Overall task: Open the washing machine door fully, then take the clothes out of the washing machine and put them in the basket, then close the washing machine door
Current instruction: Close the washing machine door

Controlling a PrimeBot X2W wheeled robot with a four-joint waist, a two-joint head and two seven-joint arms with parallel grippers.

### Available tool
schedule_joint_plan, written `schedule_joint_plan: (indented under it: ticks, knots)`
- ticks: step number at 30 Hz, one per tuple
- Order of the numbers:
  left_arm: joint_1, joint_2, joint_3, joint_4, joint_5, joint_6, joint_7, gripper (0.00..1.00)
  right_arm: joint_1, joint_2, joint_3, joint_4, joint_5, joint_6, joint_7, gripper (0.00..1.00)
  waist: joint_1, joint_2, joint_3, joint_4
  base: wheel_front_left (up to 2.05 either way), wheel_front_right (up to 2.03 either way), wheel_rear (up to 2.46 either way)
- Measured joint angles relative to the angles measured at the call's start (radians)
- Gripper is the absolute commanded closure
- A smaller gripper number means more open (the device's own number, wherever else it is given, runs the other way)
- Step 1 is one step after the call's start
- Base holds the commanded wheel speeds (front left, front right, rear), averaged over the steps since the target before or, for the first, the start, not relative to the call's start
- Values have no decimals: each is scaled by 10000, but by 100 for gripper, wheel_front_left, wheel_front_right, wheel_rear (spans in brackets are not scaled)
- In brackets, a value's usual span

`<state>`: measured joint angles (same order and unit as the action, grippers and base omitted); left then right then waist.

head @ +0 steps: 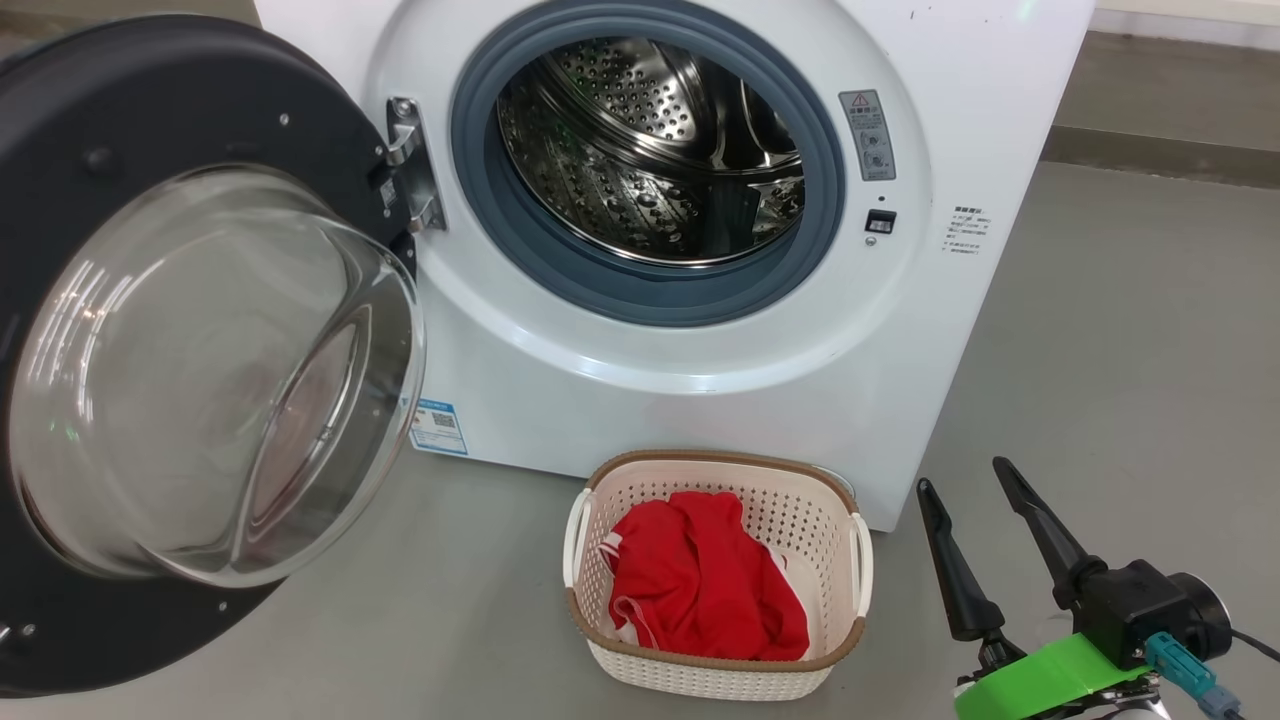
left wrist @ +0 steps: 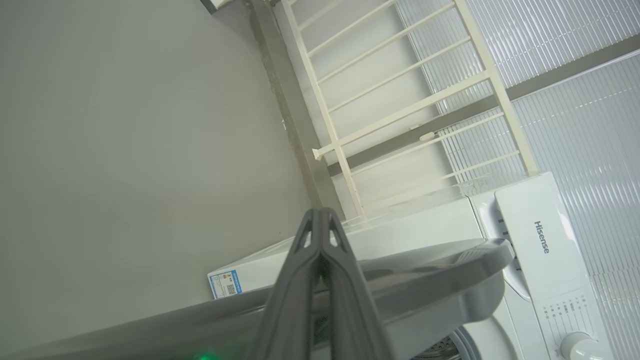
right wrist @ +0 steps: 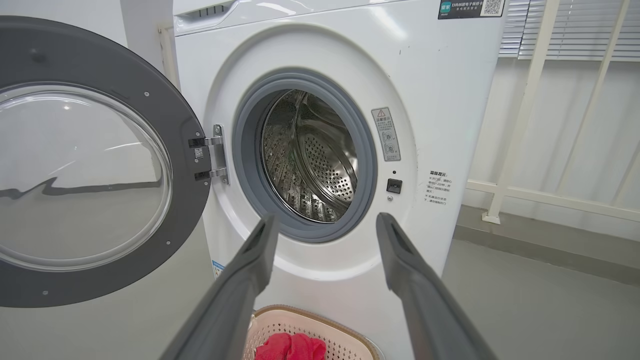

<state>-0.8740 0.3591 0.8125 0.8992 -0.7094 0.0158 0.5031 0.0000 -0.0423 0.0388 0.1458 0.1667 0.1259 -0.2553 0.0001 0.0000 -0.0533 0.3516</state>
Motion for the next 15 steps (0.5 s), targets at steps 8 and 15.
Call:
schedule_joint_plan:
  ticks: [8, 15]
  knots:
    - [659, -127, -31, -583, -527, -447, 1682, 100, 6, 0, 75, -84, -21, 0, 0, 0, 0, 0, -7, 125, 0, 0, 0]
    - [1124, -445, 13, -1210, -1093, -815, 2435, 100, 11, 2, 100, -88, -6, 0, 0, 0, 0, 0, -60, 260, 0, 0, 0]
